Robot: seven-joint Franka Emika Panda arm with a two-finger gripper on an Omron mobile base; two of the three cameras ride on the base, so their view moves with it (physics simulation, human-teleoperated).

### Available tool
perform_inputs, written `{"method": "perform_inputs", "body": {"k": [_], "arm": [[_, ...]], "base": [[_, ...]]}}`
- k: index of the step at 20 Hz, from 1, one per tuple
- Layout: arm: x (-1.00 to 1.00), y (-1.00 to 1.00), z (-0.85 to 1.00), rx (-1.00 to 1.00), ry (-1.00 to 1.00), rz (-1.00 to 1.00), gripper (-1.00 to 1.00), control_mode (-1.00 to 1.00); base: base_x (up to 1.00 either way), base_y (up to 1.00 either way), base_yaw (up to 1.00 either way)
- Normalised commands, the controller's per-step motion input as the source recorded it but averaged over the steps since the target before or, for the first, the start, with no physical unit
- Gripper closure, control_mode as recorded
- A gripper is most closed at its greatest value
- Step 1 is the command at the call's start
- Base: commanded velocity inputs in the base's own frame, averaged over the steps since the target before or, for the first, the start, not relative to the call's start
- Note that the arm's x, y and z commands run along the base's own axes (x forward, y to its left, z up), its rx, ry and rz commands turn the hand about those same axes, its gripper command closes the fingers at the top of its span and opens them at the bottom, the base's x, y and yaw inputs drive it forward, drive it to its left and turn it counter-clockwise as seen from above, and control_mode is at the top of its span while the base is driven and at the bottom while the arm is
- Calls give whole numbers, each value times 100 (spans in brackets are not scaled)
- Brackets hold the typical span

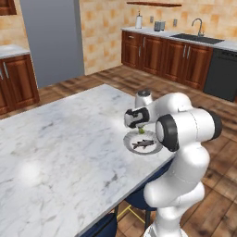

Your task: Take the lemon wedge from the fridge and place it on the plate with fish on the dining counter.

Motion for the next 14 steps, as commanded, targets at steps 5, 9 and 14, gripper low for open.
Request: {"method": "perform_inputs", "body": {"k": [5, 9, 14], "arm": [[9, 0, -41, 0, 0, 0, 100, -100], [0, 0, -38, 0, 0, 0, 100, -100], [11, 0, -17, 0, 0, 0, 100, -100]], "base": [[0, 0, 0], [0, 0, 0], [0, 0, 0]]}}
